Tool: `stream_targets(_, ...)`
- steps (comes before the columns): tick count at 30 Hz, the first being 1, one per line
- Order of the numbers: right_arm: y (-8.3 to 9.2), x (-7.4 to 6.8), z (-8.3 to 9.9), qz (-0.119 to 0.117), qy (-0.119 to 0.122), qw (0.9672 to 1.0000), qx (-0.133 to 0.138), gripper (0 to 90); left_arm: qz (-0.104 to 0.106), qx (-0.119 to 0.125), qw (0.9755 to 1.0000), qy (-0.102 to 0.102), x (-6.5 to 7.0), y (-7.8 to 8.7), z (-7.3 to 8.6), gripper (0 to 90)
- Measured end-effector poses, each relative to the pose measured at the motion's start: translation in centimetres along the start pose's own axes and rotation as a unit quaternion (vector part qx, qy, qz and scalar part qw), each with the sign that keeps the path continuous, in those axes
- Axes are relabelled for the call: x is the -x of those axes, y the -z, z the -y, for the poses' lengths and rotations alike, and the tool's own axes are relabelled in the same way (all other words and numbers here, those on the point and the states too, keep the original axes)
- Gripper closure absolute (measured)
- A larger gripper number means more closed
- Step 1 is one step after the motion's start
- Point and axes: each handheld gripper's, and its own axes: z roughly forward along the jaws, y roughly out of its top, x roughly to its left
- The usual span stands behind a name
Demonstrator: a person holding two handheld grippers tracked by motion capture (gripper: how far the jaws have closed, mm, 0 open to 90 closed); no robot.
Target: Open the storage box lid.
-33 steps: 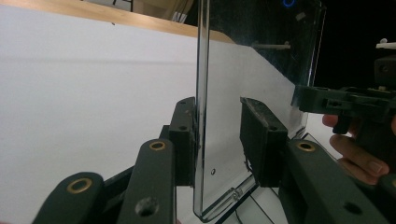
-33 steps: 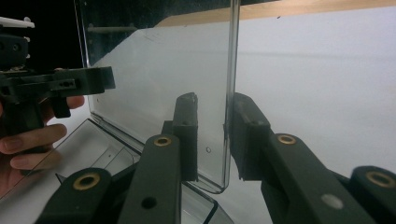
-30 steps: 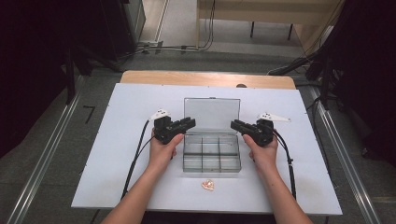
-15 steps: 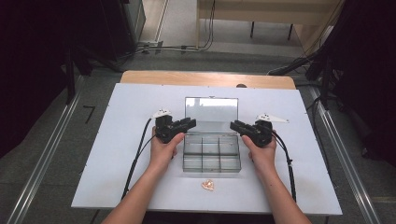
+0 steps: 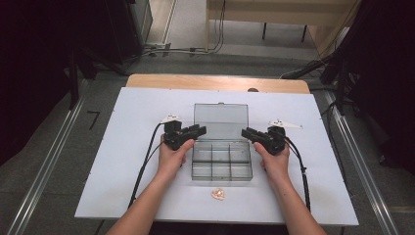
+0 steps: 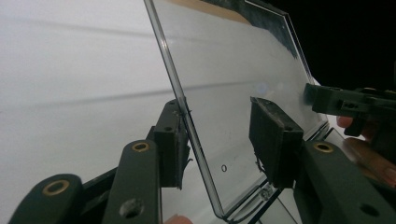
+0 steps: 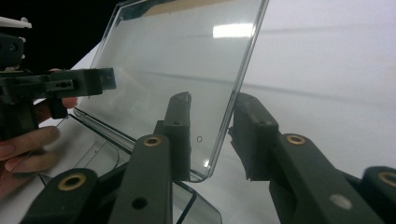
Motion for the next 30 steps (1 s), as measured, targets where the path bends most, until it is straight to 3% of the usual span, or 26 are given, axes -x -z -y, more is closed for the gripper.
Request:
stream_targets(4,0.4,0.0,-0.3,-0.007,-0.001,0.9999,0.012,73.5,0.0,0.009,0.9999,-0.012,0.4,0.3,-0.5,61.2)
stream_targets(11,0.4,-0.3,-0.4,-0.006,0.003,0.9996,0.028,75.7,0.001,0.013,0.9999,-0.009,0.3,0.3,-0.7,62.3)
stream_targets(15,0.1,0.0,-0.2,-0.005,-0.002,0.9998,0.02,73.2,-0.005,0.007,0.9999,-0.006,0.2,0.0,-0.5,60.4)
stream_targets(21,-0.2,0.3,-0.1,-0.008,-0.015,0.9998,0.011,70.7,-0.017,-0.005,0.9997,-0.019,0.2,-0.2,-0.2,56.2)
stream_targets(30,-0.5,0.5,0.1,-0.011,-0.025,0.9996,-0.007,65.2,-0.015,-0.023,0.9996,-0.001,0.0,-0.5,0.1,52.0)
